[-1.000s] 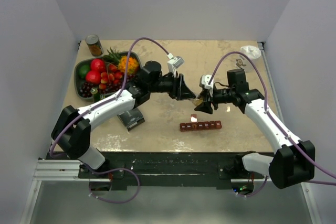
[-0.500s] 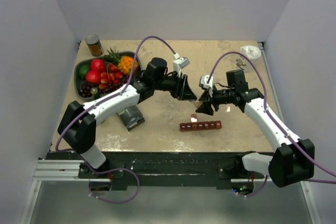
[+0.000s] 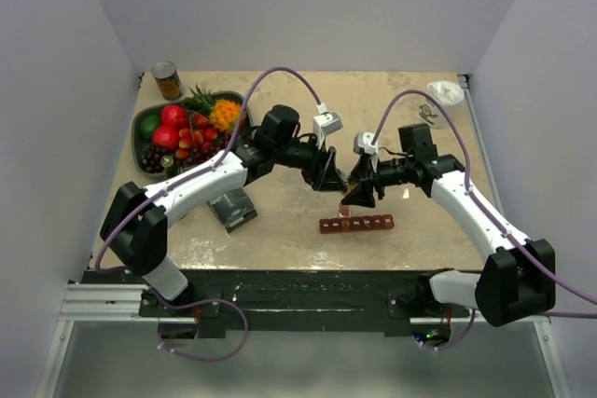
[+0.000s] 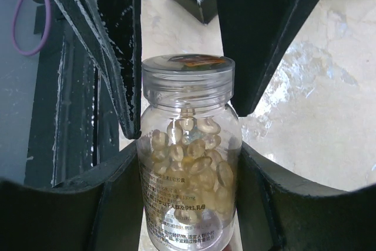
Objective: Sort the pills into containers
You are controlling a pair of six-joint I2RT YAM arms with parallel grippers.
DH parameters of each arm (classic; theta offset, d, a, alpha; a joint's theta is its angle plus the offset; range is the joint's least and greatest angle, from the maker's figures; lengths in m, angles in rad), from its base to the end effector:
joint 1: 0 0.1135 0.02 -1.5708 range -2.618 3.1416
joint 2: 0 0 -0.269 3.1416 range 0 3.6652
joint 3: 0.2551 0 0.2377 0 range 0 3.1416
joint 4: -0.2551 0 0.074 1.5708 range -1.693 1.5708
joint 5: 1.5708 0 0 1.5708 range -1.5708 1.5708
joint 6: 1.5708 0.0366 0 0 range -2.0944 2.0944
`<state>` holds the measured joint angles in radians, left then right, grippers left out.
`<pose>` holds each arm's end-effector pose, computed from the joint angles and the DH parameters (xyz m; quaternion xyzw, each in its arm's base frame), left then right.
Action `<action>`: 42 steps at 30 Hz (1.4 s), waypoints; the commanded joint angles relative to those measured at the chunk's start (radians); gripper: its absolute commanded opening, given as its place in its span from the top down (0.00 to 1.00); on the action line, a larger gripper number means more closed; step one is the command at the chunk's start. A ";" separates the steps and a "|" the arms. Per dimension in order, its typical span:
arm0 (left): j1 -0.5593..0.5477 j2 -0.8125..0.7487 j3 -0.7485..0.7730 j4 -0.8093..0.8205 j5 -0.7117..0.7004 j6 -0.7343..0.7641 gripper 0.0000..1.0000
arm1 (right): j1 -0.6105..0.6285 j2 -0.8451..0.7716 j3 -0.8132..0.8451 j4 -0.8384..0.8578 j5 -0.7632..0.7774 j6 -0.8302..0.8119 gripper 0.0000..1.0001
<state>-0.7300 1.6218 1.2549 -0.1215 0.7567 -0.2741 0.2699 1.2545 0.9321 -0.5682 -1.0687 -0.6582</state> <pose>0.2506 -0.2580 0.3084 0.3654 0.7329 -0.5079 0.2673 0.2142 0.0925 0.2819 -0.5150 0.6495 0.4157 0.3743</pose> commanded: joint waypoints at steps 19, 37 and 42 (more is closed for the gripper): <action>0.096 -0.197 -0.210 -0.066 -0.011 0.115 0.28 | 0.011 -0.026 0.065 0.064 -0.119 -0.009 0.89; -0.029 -0.214 0.001 -0.061 -0.344 0.042 0.21 | 0.011 -0.020 0.062 0.067 -0.097 -0.014 0.89; -0.052 -0.183 0.017 -0.050 -0.338 0.032 0.21 | 0.011 -0.021 0.062 0.067 -0.094 -0.014 0.89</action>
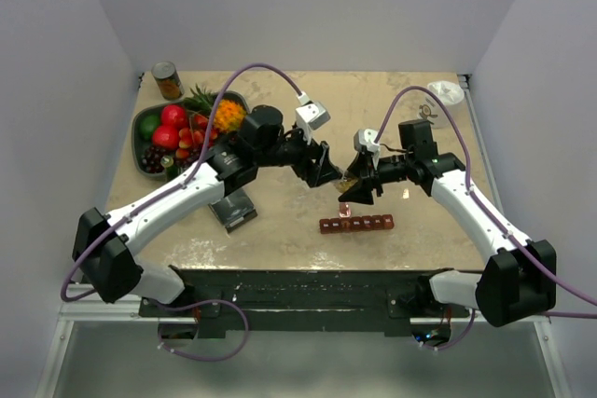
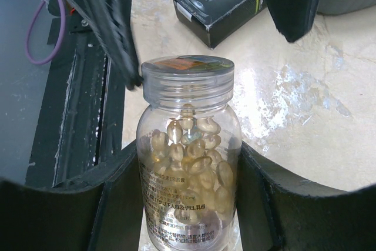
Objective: Sort the pills into containers
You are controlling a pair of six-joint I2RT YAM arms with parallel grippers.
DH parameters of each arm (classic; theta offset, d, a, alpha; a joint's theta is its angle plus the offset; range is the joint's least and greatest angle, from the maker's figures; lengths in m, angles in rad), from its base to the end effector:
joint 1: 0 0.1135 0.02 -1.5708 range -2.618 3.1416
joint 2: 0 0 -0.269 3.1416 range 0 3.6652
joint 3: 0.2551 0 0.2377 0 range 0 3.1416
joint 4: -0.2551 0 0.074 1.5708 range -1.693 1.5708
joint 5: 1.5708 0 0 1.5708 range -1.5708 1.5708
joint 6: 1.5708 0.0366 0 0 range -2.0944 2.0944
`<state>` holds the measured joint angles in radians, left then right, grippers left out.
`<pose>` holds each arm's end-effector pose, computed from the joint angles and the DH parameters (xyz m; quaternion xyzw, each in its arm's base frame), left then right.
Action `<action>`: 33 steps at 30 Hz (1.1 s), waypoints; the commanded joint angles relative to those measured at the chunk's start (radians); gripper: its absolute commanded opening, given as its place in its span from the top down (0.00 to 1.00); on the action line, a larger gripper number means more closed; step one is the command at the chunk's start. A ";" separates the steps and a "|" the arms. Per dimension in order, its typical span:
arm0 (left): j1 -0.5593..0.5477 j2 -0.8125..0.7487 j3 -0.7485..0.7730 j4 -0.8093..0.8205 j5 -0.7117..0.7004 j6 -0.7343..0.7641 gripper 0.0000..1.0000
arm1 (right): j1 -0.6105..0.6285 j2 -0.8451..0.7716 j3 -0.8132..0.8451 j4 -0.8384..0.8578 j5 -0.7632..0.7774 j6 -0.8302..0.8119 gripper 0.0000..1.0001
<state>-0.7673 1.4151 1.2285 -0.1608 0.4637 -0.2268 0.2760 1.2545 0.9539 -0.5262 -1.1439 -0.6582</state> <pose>0.2159 -0.2310 0.3592 0.3399 0.7326 -0.4319 0.4016 0.2162 0.0959 0.2927 -0.5284 0.6108 0.4370 0.3958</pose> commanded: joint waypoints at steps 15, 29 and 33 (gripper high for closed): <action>-0.024 -0.004 -0.018 -0.089 -0.137 0.017 0.23 | 0.005 -0.024 0.042 0.025 -0.016 -0.012 0.89; 0.101 -0.165 -0.284 -0.049 -0.015 0.015 0.22 | 0.005 -0.029 0.042 0.023 -0.017 -0.014 0.89; 0.103 -0.211 -0.264 0.021 0.075 0.009 0.21 | 0.005 -0.024 0.042 0.023 -0.016 -0.015 0.89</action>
<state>-0.6670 1.2720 0.9340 -0.2466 0.4187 -0.2241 0.2760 1.2545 0.9539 -0.5224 -1.1191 -0.6586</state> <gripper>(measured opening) 0.785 0.557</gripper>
